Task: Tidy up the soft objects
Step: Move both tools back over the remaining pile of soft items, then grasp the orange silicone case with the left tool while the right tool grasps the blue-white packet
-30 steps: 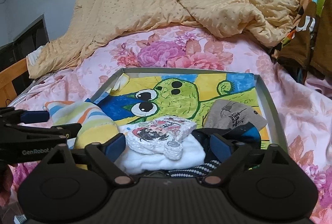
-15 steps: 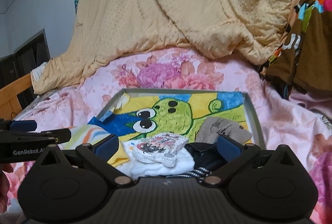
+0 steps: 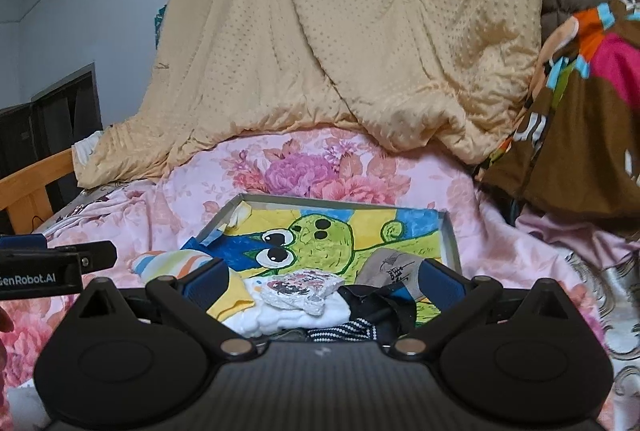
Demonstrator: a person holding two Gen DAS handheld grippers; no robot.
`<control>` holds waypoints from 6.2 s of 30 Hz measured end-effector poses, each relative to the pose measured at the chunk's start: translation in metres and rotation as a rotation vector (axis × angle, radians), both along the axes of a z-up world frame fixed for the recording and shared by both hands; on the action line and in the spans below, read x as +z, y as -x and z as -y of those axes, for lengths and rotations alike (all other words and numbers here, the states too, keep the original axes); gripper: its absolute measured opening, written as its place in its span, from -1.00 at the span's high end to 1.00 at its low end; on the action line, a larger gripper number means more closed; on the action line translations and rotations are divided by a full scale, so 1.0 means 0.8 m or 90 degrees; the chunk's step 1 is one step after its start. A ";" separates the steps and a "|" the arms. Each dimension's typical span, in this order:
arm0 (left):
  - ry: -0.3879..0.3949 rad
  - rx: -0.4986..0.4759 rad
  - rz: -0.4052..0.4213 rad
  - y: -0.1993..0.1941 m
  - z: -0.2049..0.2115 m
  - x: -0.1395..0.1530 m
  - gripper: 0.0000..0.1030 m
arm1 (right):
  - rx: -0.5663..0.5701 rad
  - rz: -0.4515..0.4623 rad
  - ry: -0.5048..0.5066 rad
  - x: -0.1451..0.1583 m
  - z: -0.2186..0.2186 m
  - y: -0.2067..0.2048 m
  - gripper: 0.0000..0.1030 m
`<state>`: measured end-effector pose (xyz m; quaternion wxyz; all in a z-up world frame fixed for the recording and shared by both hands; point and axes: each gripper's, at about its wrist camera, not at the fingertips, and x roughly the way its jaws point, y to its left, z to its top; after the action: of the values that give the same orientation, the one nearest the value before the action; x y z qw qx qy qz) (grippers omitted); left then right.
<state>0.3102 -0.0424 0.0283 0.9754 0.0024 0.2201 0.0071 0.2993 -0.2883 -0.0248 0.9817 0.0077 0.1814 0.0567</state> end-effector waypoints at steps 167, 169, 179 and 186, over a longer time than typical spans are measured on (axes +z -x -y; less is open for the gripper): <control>0.337 -0.363 -0.282 0.078 -0.030 -0.162 0.15 | 0.165 -0.364 -0.030 -0.110 0.016 0.076 0.22; 0.331 -0.378 -0.286 0.080 -0.026 -0.161 0.15 | 0.167 -0.364 -0.038 -0.107 0.018 0.076 0.27; 0.328 -0.385 -0.316 0.076 -0.017 -0.177 -0.29 | 0.146 -0.402 -0.063 -0.117 0.023 0.067 0.14; 0.324 -0.374 -0.340 0.073 -0.014 -0.187 -0.41 | 0.147 -0.416 -0.048 -0.124 0.017 0.068 0.00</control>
<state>0.2516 -0.0309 -0.1211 0.8148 -0.1726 0.4484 -0.3243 0.2453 -0.3022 -0.1239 0.8579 0.0413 0.4835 0.1688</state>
